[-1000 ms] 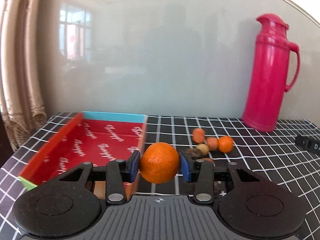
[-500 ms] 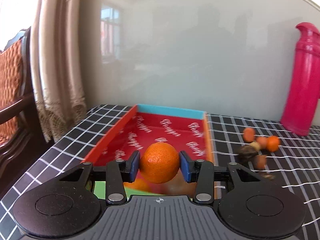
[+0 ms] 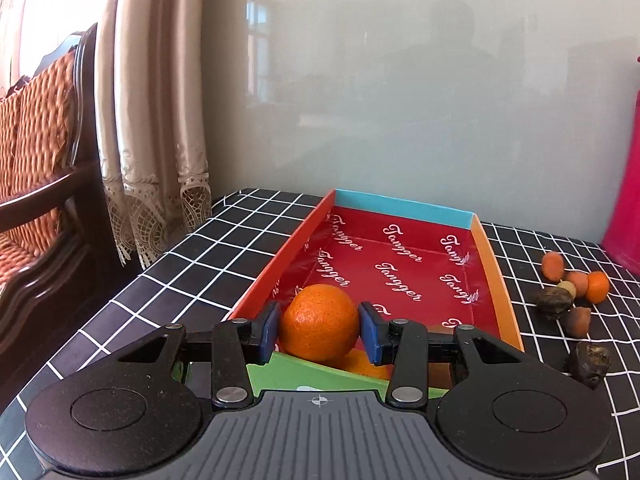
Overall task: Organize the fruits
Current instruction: 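Carry the orange with the left tool into the red box and open, then move the right tool toward the dark brown wrinkled fruit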
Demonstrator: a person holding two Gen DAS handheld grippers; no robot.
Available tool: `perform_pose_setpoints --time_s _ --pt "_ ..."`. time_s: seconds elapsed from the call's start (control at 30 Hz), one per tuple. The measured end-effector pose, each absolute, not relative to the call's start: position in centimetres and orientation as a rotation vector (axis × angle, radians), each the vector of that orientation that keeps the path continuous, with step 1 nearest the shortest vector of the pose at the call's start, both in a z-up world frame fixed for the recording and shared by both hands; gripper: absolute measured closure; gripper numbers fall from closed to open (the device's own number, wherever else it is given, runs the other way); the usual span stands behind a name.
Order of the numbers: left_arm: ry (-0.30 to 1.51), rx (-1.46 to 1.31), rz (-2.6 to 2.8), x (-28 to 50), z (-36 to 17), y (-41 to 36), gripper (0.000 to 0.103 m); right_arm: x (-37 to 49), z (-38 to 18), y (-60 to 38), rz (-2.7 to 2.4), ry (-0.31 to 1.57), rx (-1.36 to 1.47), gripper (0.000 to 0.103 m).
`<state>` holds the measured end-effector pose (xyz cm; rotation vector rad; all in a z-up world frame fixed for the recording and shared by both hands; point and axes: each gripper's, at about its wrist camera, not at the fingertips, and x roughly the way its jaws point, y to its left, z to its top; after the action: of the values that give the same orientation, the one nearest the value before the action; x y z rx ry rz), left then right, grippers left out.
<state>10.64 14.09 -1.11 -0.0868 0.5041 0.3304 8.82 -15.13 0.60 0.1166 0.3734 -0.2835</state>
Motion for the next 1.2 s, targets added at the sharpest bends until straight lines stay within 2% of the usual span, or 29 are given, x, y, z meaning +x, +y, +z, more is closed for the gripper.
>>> perform_pose_setpoints --time_s 0.13,0.2,0.27,0.8,0.97,1.2 --pt "0.483 -0.093 0.332 10.1 -0.8 14.0 0.06 8.7 0.8 -14.9 -0.283 0.373 0.11 0.009" --pt "0.464 -0.075 0.339 9.9 -0.5 13.8 0.052 8.6 0.9 -14.9 -0.285 0.372 0.108 0.009" --pt "0.45 -0.068 0.352 9.6 -0.3 13.7 0.035 8.5 0.9 -15.0 -0.285 0.371 0.107 0.009" --pt "0.424 -0.075 0.344 8.2 0.4 13.4 0.03 7.6 1.3 -15.8 -0.298 0.366 0.091 0.008" --pt "0.401 -0.07 0.356 6.9 0.8 13.4 0.016 7.0 1.5 -16.2 -0.302 0.36 0.087 0.007" --pt "0.387 -0.067 0.395 5.3 0.8 13.8 0.007 6.8 1.3 -16.0 -0.276 0.364 0.085 0.007"
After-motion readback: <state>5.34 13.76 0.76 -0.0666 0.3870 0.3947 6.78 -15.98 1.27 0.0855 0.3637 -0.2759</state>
